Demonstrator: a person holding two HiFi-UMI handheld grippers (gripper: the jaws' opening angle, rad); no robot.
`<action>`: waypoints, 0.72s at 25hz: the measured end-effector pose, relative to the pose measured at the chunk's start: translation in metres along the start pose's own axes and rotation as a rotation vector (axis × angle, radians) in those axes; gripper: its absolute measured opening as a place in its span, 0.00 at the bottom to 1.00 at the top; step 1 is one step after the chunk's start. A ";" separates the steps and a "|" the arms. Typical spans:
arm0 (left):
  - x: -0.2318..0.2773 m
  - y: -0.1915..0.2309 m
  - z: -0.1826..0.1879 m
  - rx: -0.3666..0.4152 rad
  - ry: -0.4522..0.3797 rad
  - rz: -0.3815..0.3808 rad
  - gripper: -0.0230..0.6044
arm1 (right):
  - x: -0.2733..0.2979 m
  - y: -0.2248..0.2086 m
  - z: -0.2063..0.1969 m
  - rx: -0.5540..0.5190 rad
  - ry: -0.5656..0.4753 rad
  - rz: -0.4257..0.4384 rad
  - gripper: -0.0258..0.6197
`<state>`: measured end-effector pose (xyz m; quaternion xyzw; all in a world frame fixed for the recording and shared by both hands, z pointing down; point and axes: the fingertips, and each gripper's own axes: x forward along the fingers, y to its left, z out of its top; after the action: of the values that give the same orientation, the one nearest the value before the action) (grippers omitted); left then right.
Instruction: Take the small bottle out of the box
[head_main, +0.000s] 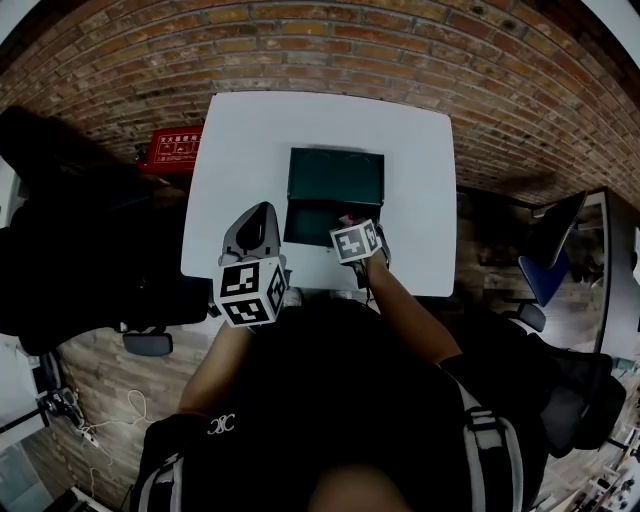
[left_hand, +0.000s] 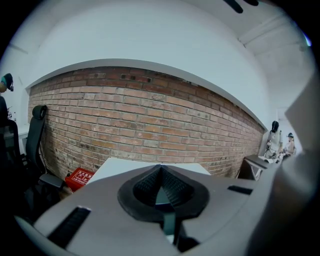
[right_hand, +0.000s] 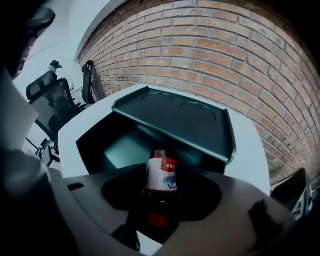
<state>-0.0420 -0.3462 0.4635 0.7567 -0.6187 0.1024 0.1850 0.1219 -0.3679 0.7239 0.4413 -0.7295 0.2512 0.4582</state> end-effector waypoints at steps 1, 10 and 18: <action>0.000 0.000 0.000 0.000 0.000 0.003 0.05 | 0.002 0.000 0.000 -0.008 0.008 -0.003 0.34; -0.008 0.006 -0.002 -0.005 0.001 0.024 0.05 | 0.013 0.007 -0.003 -0.141 0.149 -0.053 0.36; -0.012 0.006 -0.005 -0.007 0.001 0.010 0.05 | 0.021 0.009 -0.002 -0.299 0.181 -0.093 0.37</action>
<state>-0.0498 -0.3344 0.4645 0.7528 -0.6228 0.1014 0.1872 0.1105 -0.3705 0.7436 0.3769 -0.6934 0.1571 0.5938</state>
